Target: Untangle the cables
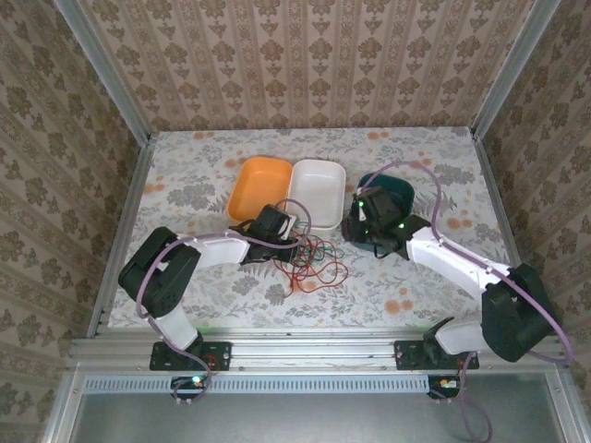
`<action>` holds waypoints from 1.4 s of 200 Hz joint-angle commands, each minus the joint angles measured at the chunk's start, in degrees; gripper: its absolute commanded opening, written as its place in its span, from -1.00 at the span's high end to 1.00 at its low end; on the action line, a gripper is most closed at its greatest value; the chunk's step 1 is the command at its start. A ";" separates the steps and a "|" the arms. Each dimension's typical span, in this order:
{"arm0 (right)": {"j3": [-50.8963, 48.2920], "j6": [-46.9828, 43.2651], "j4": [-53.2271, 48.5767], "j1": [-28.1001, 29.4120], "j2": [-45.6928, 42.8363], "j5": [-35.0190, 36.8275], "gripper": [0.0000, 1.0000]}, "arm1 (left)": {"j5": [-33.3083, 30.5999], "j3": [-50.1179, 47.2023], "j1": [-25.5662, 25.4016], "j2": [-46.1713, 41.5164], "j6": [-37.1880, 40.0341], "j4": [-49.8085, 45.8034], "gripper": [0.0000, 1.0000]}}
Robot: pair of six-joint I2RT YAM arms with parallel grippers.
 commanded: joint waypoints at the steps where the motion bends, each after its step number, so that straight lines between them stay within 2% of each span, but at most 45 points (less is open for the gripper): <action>1: -2.52 -1.55 4.57 3.52 -0.99 -11.30 -0.04 | 4.51 -3.41 1.45 -3.91 -0.09 -0.94 0.73; 8: -2.90 -1.47 5.38 4.66 -0.46 -12.47 -0.03 | 4.39 -4.14 1.55 -5.53 -0.06 -0.77 0.60; 20: -2.96 -1.37 6.33 6.27 0.69 -13.85 -0.03 | 3.41 -5.20 1.64 -8.47 -0.26 -0.89 0.48; 40: -2.05 -1.10 7.52 8.05 3.64 -14.68 -0.03 | 1.53 -5.70 2.07 -12.51 -0.48 -2.78 0.42; 63: -1.12 -0.61 8.32 8.47 4.92 -14.73 -0.04 | 0.16 -6.02 3.37 -16.23 -1.17 -4.58 0.23; 95: 0.08 -1.48 7.15 8.44 3.98 -13.07 -0.02 | 1.91 -8.10 6.47 -21.59 -2.76 -3.94 0.16; 115: 0.78 -1.47 6.10 8.39 3.69 -10.28 -0.02 | 5.61 -8.88 7.71 -23.71 -2.28 -2.27 0.02; 142: 2.11 -0.13 4.86 8.17 5.05 -5.99 -0.03 | 10.27 -6.51 5.76 -21.92 0.61 -3.39 -0.21; 164: 2.08 1.31 5.01 7.32 5.57 -5.90 -0.03 | 13.08 -3.69 2.17 -18.67 2.21 -4.02 -0.44; 181: 1.41 2.13 5.38 6.58 4.92 -6.15 -0.02 | 13.22 -0.84 -0.36 -14.94 3.60 -5.83 -0.73; 203: 0.16 2.71 5.48 5.46 3.21 -6.23 -0.02 | 10.50 2.38 -2.62 -10.30 4.42 -7.86 -0.95; 229: -1.39 3.02 4.97 4.08 0.22 -6.11 -0.02 | 2.40 6.40 -4.26 -4.80 4.51 -11.75 -0.96; 244: -2.25 3.46 4.71 3.27 -0.96 -6.15 -0.02 | 0.19 8.28 -5.22 -2.22 4.99 -13.13 -0.90; 264: -3.19 3.29 4.21 2.79 -2.24 -6.19 -0.02 | -0.85 10.11 -6.17 0.65 5.33 -14.97 -0.62; 280: -3.70 2.76 3.59 2.76 -2.81 -6.21 -0.02 | 0.02 10.06 -6.16 1.81 5.13 -14.84 -0.20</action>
